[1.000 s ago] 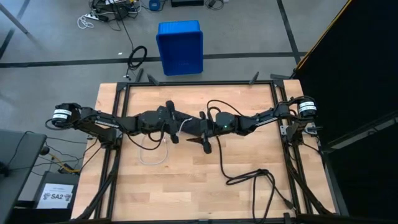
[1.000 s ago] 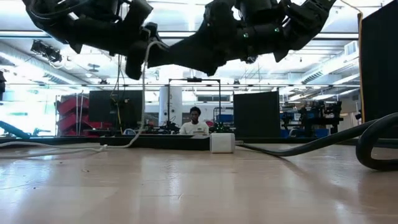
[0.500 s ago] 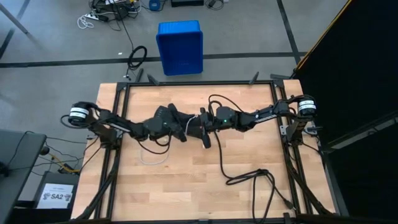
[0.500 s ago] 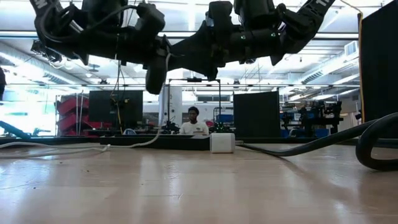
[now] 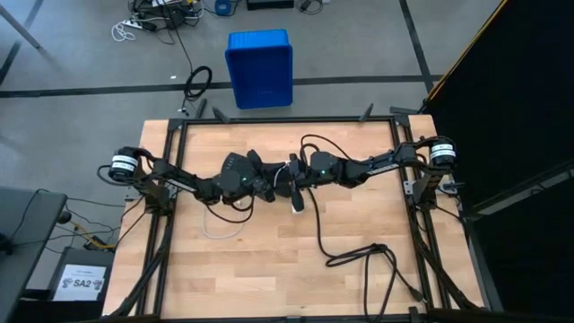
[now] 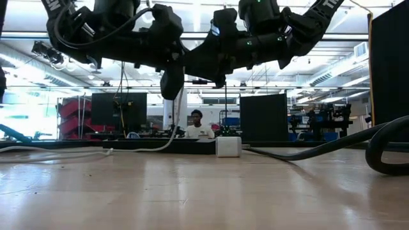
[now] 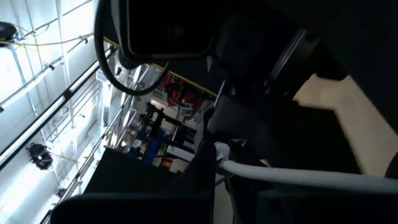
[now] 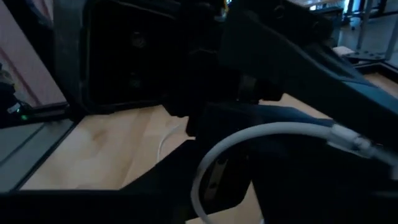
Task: Insert USB
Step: Remove the white USB cable from the white charger adapter
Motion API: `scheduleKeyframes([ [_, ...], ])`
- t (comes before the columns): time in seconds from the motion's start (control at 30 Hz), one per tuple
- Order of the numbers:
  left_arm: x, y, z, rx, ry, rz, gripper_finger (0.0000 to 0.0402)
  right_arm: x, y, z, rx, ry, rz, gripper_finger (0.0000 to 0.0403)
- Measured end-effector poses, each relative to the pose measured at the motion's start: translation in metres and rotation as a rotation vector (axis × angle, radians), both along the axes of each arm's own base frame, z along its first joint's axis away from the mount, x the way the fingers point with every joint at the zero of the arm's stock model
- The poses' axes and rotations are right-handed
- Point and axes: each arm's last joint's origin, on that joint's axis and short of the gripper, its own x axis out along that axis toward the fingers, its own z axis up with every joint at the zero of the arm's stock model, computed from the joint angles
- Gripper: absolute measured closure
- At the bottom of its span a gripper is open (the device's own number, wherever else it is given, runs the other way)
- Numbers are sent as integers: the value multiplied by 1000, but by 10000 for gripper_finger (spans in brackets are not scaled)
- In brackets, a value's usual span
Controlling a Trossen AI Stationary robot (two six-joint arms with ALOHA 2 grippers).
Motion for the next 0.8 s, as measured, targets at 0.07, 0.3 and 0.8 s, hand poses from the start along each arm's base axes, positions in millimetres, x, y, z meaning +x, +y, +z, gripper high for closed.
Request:
scheduleKeyframes([
  [0.07, 0, -1, -1, 5, 7, 0, 399, 0, 0, -1, -16, 7, 5, 339],
  [0.3, -1, -5, -3, -54, 2, 12, 386, -1, -1, -3, -47, 31, 30, 399],
  [0.8, -14, -15, -12, -133, 134, 205, 215, -2, -6, -6, -16, 63, 13, 403],
])
